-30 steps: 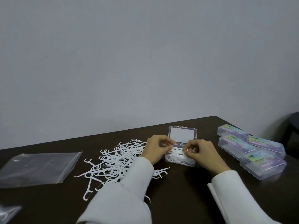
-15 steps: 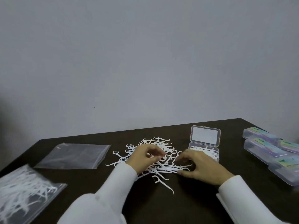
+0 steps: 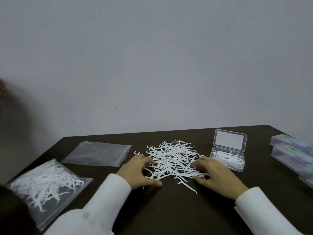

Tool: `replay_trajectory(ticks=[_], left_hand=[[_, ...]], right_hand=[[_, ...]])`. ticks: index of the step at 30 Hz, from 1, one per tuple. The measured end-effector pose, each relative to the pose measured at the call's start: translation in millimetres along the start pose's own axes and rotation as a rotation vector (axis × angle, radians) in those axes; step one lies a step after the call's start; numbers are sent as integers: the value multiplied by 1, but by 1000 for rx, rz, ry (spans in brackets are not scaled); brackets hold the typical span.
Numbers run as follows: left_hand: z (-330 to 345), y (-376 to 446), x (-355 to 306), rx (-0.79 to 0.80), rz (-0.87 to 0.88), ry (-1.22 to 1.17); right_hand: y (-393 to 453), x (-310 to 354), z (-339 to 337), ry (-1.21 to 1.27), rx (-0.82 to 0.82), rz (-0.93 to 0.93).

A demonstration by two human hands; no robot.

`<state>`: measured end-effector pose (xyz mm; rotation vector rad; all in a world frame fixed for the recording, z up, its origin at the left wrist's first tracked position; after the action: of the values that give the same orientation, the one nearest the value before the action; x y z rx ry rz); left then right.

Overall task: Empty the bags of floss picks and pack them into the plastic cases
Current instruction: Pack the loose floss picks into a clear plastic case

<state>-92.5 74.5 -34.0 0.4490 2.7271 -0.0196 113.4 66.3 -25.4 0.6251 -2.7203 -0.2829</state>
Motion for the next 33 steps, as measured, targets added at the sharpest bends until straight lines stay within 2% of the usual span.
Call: replay_trajectory(ticks=[3, 6, 9, 11, 14, 19, 22, 26, 28, 31, 33], left_hand=[[4, 1, 0, -1, -26, 22], [6, 7, -7, -35, 23, -57], [7, 14, -17, -76, 86, -125], [7, 17, -23, -100, 117, -130], [5, 20, -30, -124, 142, -49], [4, 18, -46, -152, 204, 230], [0, 17, -46, -216, 216, 232], [-18, 10, -42, -393, 207, 85], [-27, 6, -42, -478, 212, 5], [-38, 5, -40, -561, 196, -149], [-42, 7, -39, -586, 181, -209]], right_hand=[[1, 3, 8, -42, 42, 20], [4, 7, 8, -52, 54, 13], [9, 17, 3, -150, 3, -33], [10, 35, -4, -329, -113, -145], [10, 47, -4, -517, -190, -208], [10, 46, 2, -528, -205, -268], [10, 35, -6, -453, -258, -222], [11, 16, -15, -299, -236, -93], [11, 3, -18, -81, -196, -32], [8, -18, -28, 203, -238, 57], [7, -26, -31, 296, -230, 100]])
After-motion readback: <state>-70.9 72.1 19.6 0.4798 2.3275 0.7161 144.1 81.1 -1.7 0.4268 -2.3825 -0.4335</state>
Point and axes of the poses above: each hand's wrist, its own y-axis towards the middle knuckle, its own z-axis out of the palm, x = y × z, the point moved 9 cm from there along y, towards the middle knuckle, and after that the axes turned 3 degrees about z, right-handed, at the moved point
